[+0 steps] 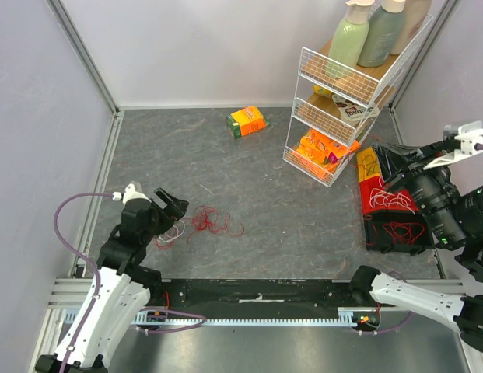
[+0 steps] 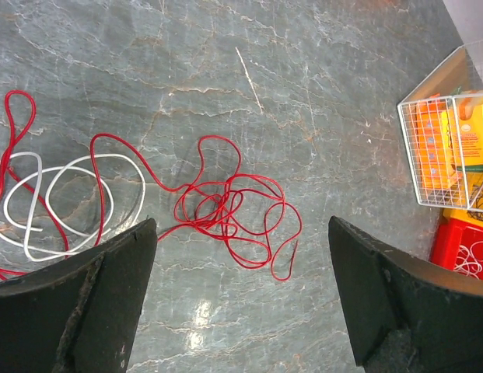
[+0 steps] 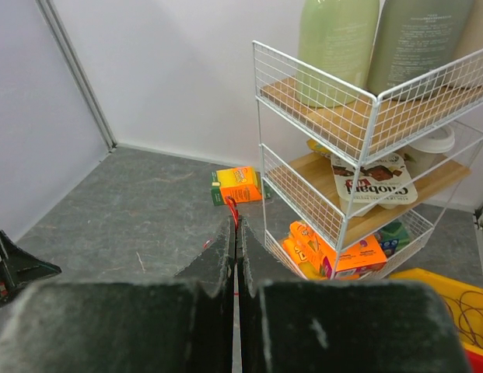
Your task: Untangle the cables
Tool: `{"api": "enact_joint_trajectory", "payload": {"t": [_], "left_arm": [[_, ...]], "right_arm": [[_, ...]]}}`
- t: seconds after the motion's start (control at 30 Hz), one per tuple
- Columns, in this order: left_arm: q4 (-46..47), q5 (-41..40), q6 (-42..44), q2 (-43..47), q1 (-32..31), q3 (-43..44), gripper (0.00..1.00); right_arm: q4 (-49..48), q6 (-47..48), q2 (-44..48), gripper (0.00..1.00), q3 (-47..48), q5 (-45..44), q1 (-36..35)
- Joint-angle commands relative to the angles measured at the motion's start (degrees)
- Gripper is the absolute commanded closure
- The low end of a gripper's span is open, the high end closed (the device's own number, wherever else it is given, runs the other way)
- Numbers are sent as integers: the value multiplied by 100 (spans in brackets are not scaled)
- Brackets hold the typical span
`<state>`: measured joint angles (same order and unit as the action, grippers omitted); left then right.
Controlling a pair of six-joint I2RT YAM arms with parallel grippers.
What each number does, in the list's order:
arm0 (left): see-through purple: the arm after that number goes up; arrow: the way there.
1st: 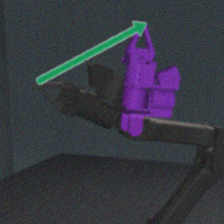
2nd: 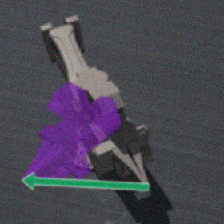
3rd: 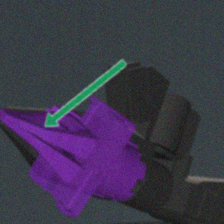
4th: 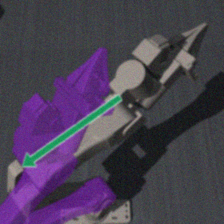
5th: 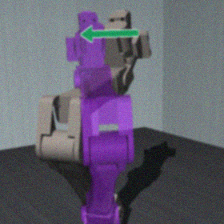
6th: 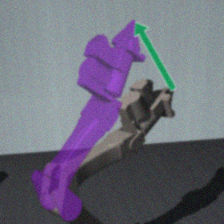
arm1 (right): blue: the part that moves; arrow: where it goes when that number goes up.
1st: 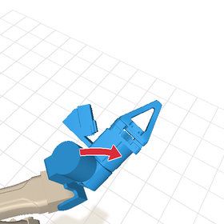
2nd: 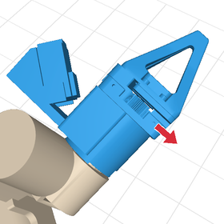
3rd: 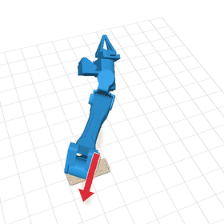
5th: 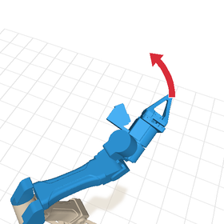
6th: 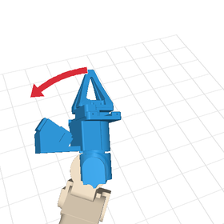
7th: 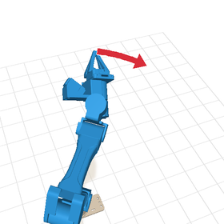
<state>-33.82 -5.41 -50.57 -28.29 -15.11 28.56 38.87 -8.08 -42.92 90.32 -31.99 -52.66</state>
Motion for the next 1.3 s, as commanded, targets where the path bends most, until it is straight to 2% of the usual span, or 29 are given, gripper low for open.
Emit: {"api": "enact_joint_trajectory", "payload": {"t": [0.0,0.1,0.27,0.4,0.47,0.57,0.63,0.83,0.9,1.0,1.27], "left_arm": [[201,102,293,96,26,229,4],[210,163,345,70,26,264,4],[253,303,372,78,17,273,4],[350,496,372,61,26,230,4],[359,515,381,61,17,221,4],[359,654,398,78,26,203,4],[368,716,398,122,26,177,4],[411,883,311,359,26,54,4],[455,936,293,412,26,1,4],[526,1085,275,421,26,-60,4],[745,1305,249,456,26,-262,4]], "right_arm": [[155,52,-15,100,-162,-281,-7],[252,-290,37,100,-970,-466,-7],[489,-1483,73,100,-2587,-45,-7],[1191,-2890,-348,100,-3318,-668,10],[1324,-3234,-638,100,-3530,-442,72],[1289,-3279,-1042,100,-3688,139,300],[1272,-3104,-1245,100,-3785,569,711],[948,-2997,-1457,100,-4119,1414,2802],[492,-3103,-1447,100,-4329,2061,3234],[78,-3297,-1780,100,-4646,2662,3368],[-546,-3499,-2168,92,-5463,2890,3368]]}}
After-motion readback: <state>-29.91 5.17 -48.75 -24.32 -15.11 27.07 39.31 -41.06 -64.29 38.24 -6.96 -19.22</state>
